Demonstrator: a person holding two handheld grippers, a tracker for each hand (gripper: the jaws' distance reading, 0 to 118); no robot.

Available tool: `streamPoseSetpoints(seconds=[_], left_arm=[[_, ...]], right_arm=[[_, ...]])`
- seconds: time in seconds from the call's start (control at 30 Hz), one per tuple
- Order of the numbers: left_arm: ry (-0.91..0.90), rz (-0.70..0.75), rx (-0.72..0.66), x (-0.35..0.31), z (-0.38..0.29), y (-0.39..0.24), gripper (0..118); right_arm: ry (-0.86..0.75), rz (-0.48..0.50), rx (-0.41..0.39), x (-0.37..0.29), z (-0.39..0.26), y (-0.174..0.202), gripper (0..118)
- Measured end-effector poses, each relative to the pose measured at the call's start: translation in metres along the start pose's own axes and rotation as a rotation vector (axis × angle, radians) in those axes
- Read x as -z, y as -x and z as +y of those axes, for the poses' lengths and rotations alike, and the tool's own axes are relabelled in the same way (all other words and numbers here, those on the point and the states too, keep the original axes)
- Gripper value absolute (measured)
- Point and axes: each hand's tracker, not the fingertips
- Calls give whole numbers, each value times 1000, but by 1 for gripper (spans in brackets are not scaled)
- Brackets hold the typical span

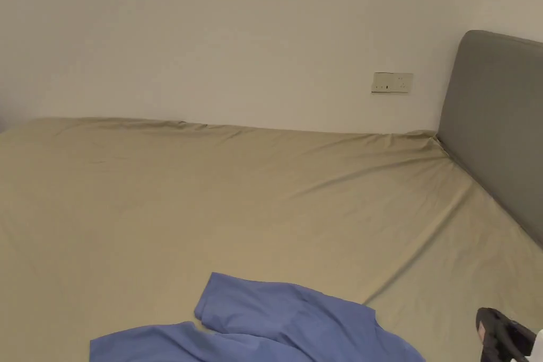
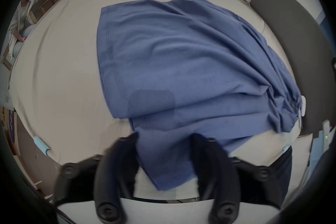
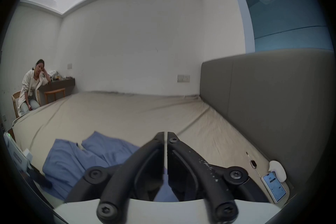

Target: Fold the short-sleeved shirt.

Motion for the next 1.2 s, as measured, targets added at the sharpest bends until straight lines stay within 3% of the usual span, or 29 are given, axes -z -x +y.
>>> streamPoseSetpoints(seconds=[0.03, 0.07, 0.13, 0.17, 0.23, 0.37, 0.5, 0.57, 0.63, 0.67, 0.7, 0.77, 0.83, 0.93, 1.0, 1.13, 1.2], left_arm=[[-21, -36, -8, -2, 3, 1, 6], [-24, -107, -44, -4, 5, 2, 4], [-30, -48, -3, -5, 3, 1, 4], [-57, -32, 39, -6, 2, -1, 4], [-57, -39, 23, -22, -4, -10, 4], [-67, -49, 9, -18, -4, -4, 4], [-68, -46, 9, -14, -8, -7, 4], [-68, -43, 13, -14, -8, -8, 4], [-71, -40, 14, -12, -7, -5, 4], [-73, -40, 13, -11, -7, -5, 4], [-78, -41, 12, -11, -7, -5, 4], [-100, -49, 4, -16, -7, -4, 4], [-184, -74, -18, -29, -9, -2, 4], [-333, -115, -38, -65, -10, -3, 4], [-470, -100, -17, -90, -12, -3, 3], [-807, -45, -34, -149, -25, -8, 3], [-1012, -12, -70, -167, -34, -1, 3]], right_arm=[[73, 19, 5, 9, -3, -6, 33], [157, 25, 27, 21, -8, -15, 57], [322, 13, 38, 47, -28, -37, 100], [388, 16, 33, 58, -39, -47, 100], [544, -12, 9, 78, -64, -64, 100], [824, 38, 48, 103, -110, -78, 100], [864, 58, 74, 106, -127, -65, 85], [849, 38, 27, 110, -131, -60, 64], [833, 105, 21, 106, -125, -57, 59], [820, 123, 2, 101, -120, -49, 41], [789, 173, -9, 98, -118, -46, 12], [764, 167, -9, 91, -118, -39, 12], [632, 145, 6, 79, -114, -33, 11], [404, 162, 173, 45, -86, -33, 11], [237, 170, 217, 18, -64, -29, 11], [-56, 114, 321, -31, -32, -21, 11], [-211, 84, 341, -66, -7, 1, 11]])
